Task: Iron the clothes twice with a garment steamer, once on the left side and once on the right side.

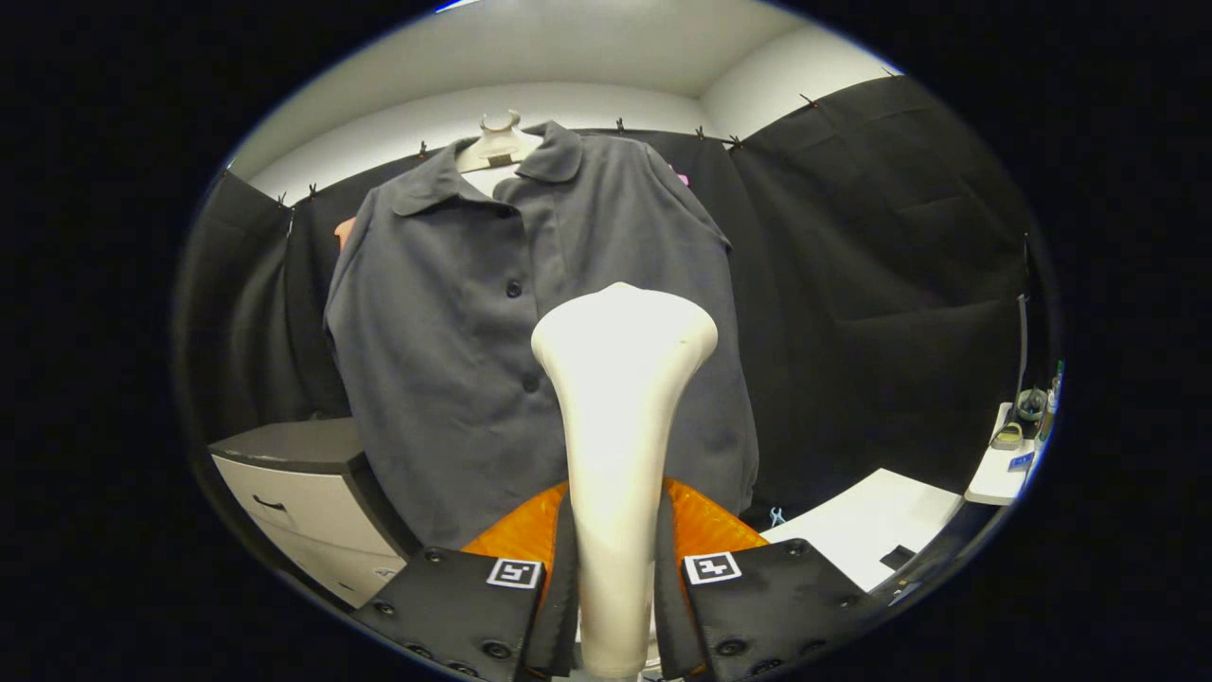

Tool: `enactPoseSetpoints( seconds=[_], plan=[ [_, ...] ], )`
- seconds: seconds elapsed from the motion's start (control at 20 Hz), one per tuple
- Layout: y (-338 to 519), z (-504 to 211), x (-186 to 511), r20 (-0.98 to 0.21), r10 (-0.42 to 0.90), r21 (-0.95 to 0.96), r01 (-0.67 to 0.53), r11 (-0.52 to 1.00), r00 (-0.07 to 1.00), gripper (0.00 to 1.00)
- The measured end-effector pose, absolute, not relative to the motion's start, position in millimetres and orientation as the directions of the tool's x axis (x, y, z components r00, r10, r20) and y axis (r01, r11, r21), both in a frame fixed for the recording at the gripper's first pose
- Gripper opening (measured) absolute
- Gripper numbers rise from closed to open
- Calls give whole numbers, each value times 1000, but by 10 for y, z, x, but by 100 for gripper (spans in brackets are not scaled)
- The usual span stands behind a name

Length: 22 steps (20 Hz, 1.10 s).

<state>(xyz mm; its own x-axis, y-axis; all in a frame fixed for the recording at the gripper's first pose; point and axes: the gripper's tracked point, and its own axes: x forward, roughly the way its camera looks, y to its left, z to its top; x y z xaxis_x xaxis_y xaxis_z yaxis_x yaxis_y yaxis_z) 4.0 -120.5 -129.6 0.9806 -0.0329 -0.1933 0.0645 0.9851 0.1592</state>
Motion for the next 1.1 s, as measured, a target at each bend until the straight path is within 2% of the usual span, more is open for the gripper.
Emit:
enactPoseSetpoints(
  seconds=[0.55, 0.75, 1.1],
  plan=[
    [-658, -98, -464, -22, 14, 112, -11, 994, 1000, 41],
    [-639, 108, -661, 13, 11, 94, -12, 996, 1000, 41],
    [-758, 120, -809, 6, -4, 102, 3, 995, 1000, 41]
  ],
)
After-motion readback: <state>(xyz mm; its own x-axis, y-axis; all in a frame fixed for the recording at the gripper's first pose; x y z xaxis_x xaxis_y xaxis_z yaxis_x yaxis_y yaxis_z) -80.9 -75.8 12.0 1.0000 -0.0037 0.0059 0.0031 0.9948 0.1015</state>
